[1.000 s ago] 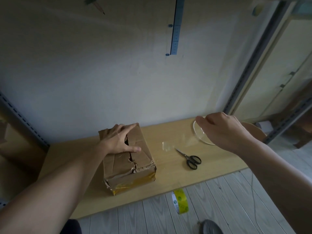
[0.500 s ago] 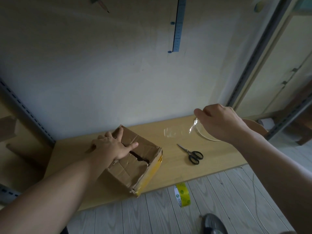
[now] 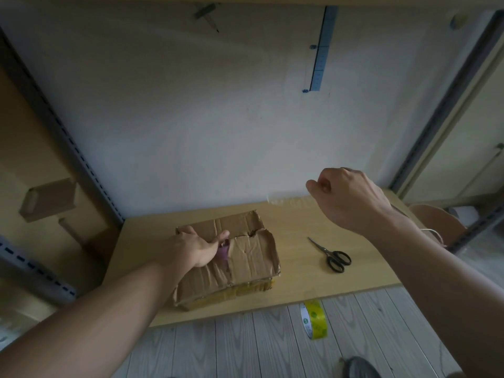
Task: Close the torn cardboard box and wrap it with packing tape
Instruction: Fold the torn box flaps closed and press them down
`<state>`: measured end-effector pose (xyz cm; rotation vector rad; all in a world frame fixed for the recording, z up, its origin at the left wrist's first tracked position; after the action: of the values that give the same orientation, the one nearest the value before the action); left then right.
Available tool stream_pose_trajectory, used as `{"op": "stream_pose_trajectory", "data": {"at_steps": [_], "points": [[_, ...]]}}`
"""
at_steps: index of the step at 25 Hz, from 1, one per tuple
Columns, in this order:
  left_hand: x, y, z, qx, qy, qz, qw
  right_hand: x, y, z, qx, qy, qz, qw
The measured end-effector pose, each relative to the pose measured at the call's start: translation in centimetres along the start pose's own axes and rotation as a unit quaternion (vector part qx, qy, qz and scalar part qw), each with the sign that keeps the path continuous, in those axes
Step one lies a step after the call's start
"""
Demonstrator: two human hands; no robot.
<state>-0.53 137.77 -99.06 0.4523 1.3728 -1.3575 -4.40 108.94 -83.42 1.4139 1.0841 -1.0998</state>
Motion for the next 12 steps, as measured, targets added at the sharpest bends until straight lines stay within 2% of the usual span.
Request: {"op": "stream_pose_trajectory", "data": {"at_steps": [3, 6, 10, 12], "points": [[0.0, -0.5, -0.2, 0.012, -0.062, 0.002, 0.998, 0.4, 0.3, -0.9, -0.004, 0.021, -0.002, 1.0], [-1.8, -0.6, -0.5, 0.091, 0.001, 0.002, 0.996, 1.3, 0.7, -1.7, -0.014, 0.03, -0.011, 0.999], [-3.3, -3.1, -0.4, 0.235, 0.063, -0.154, 0.958, 1.6, 0.7, -2.6, -0.035, 0.045, 0.0, 0.998], [-3.9, -4.8, -0.2, 0.267, 0.12, -0.174, 0.94, 1.5, 0.5, -2.9, -0.043, 0.043, 0.011, 0.998]]}}
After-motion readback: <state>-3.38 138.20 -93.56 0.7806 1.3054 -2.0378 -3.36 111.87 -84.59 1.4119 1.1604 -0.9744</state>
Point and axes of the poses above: each hand's wrist, its own y-axis towards the middle knuckle, its own x-axis out of the palm, z = x × y, the point moved 5 cm from there along y, towards the middle knuckle, and after that the axes turned 12 degrees about -y, right-handed, at the moved point
